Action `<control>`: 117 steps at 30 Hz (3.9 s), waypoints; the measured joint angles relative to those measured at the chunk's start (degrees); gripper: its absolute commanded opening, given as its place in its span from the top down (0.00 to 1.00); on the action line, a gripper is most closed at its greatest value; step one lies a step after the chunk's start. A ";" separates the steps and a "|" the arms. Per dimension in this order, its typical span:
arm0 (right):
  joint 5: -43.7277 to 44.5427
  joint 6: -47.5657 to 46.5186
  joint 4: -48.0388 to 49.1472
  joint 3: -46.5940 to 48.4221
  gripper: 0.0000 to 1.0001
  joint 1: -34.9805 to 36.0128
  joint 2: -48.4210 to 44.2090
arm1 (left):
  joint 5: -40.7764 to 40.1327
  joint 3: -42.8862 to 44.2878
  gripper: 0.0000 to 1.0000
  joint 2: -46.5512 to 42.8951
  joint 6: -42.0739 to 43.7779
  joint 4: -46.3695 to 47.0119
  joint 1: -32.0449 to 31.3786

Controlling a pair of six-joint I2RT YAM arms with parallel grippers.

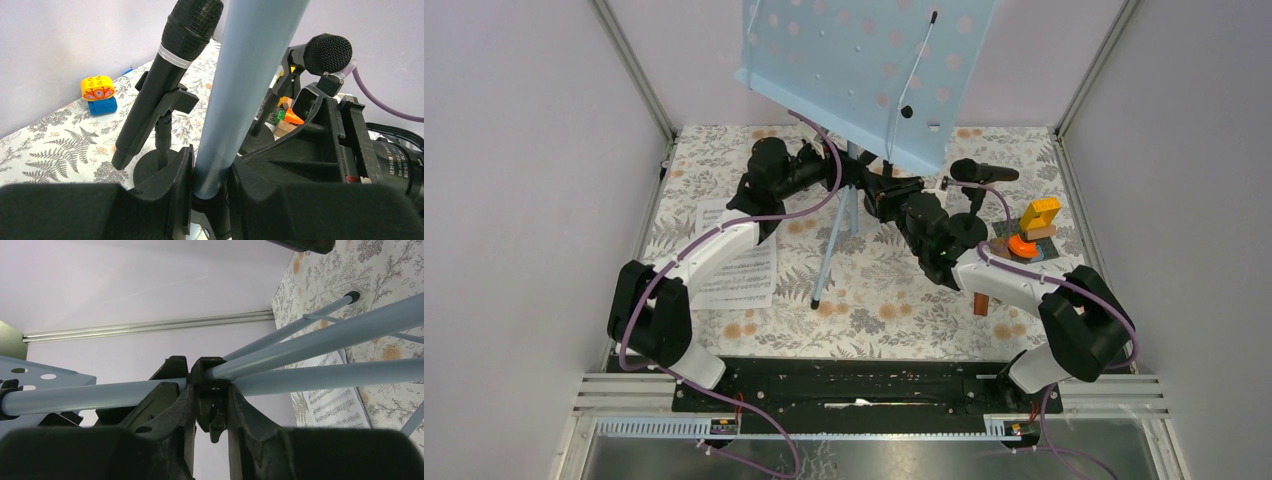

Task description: Pack up the instrument practice props

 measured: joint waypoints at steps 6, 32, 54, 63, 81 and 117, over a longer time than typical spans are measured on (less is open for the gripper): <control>-0.33 -0.79 0.37 -0.02 1.00 -0.09 0.13 | 0.11 0.00 1.00 0.00 -0.02 0.00 0.13; -0.15 -6.14 1.92 -3.37 0.64 -0.09 -3.28 | 0.74 0.00 1.00 0.04 -0.24 0.00 0.50; -1.16 -6.32 5.14 -0.46 1.00 -0.11 2.08 | 0.79 0.00 1.00 0.04 -0.81 0.04 1.64; -4.98 -30.71 10.40 -0.24 1.00 -0.57 2.12 | 0.92 0.00 1.00 0.04 -1.14 0.13 1.81; -27.58 -106.79 0.70 7.04 1.00 -0.87 0.76 | 3.02 -0.07 1.00 -0.02 -1.97 0.24 2.97; -13.29 -129.50 17.46 -23.69 0.09 17.40 -16.11 | 5.46 -1.92 0.32 -0.57 -8.28 2.27 4.22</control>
